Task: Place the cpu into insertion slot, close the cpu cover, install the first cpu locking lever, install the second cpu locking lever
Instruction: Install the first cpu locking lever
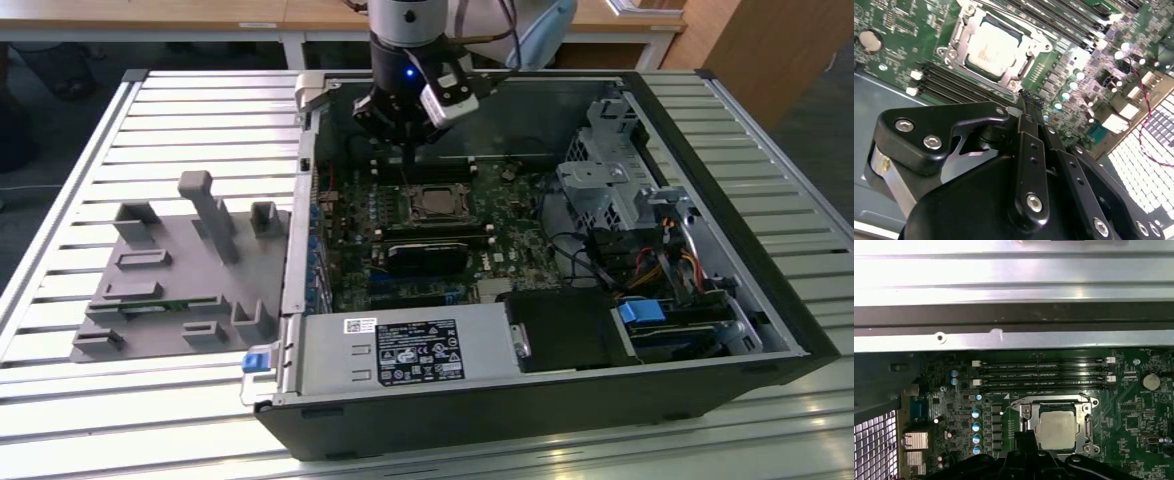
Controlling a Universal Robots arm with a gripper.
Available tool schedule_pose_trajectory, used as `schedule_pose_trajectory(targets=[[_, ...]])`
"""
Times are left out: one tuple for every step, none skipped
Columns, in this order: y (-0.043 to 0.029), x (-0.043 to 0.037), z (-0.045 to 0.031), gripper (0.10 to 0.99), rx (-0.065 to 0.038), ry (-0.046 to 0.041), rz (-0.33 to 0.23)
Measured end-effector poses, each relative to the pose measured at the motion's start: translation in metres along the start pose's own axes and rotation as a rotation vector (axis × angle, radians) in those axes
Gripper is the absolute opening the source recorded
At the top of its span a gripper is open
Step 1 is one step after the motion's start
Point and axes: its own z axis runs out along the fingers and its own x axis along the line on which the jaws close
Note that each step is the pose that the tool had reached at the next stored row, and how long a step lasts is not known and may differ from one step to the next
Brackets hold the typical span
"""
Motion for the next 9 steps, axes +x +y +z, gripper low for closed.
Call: schedule_pose_trajectory(targets=[[-0.0001, 0.0024, 0.0001, 0.106, 0.000, 0.0000, 0.000], [-0.0002, 0.0048, 0.0003, 0.106, 0.000, -0.0001, 0.000], [-0.0003, 0.0070, 0.0005, 0.106, 0.000, -0.0002, 0.000], [-0.0003, 0.0090, 0.0008, 0.106, 0.000, -0.0003, 0.000], [-0.0004, 0.0109, 0.0011, 0.106, 0.000, -0.0004, 0.000], [-0.0003, 0.0127, 0.0014, 0.106, 0.000, -0.0004, 0.000], [-0.0002, 0.0142, 0.0017, 0.106, 0.000, -0.0004, 0.000], [-0.0002, 0.0155, 0.0019, 0.106, 0.000, -0.0003, 0.000], [-0.0001, 0.0171, 0.0023, 0.106, 0.000, -0.0004, 0.000]])
